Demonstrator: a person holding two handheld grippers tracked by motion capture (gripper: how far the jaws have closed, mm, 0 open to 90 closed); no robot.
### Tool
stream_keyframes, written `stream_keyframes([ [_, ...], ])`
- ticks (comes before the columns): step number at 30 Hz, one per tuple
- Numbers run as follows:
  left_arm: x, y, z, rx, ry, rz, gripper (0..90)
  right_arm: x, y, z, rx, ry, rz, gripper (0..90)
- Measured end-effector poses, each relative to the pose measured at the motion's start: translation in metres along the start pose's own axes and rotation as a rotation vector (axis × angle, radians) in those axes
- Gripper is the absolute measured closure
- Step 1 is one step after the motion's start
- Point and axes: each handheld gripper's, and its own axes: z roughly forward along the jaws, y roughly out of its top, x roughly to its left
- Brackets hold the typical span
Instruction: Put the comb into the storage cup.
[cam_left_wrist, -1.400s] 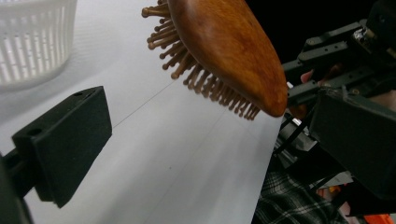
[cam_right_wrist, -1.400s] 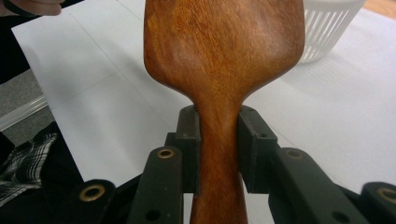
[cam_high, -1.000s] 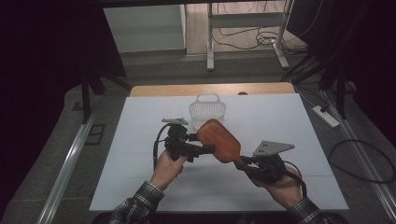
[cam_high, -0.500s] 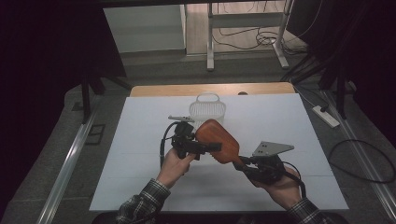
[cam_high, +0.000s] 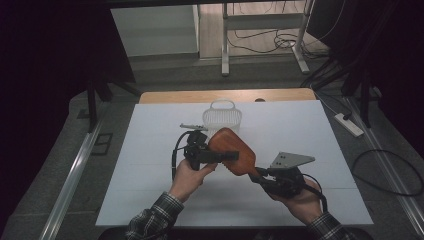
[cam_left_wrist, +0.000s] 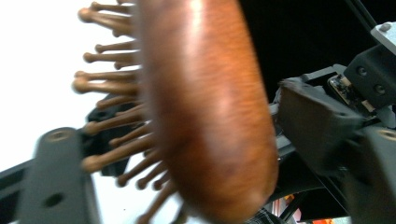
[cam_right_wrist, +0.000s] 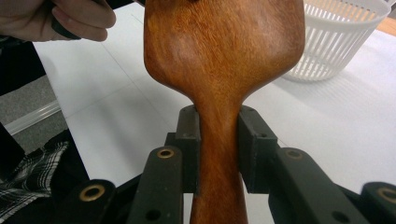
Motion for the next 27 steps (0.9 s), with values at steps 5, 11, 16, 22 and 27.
stream_keyframes([
  [5,0.004,-0.001,-0.002,-0.007,-0.050,-0.033,35.7,-0.001,0.000,0.000,-0.003,0.011,0.001,72.5],
  [11,0.008,-0.002,-0.005,-0.021,-0.124,-0.094,45.1,-0.002,-0.002,0.003,0.019,0.010,-0.020,72.6],
  [16,0.005,-0.002,-0.004,-0.018,-0.130,-0.091,51.4,-0.002,-0.003,0.007,0.037,0.010,-0.030,72.3],
  [22,0.000,0.000,-0.006,-0.021,-0.091,-0.069,52.9,-0.005,-0.004,0.008,0.042,0.018,-0.038,67.1],
  [27,-0.002,0.002,-0.011,-0.032,-0.081,-0.050,52.8,-0.009,-0.006,0.010,0.071,0.024,-0.014,54.8],
])
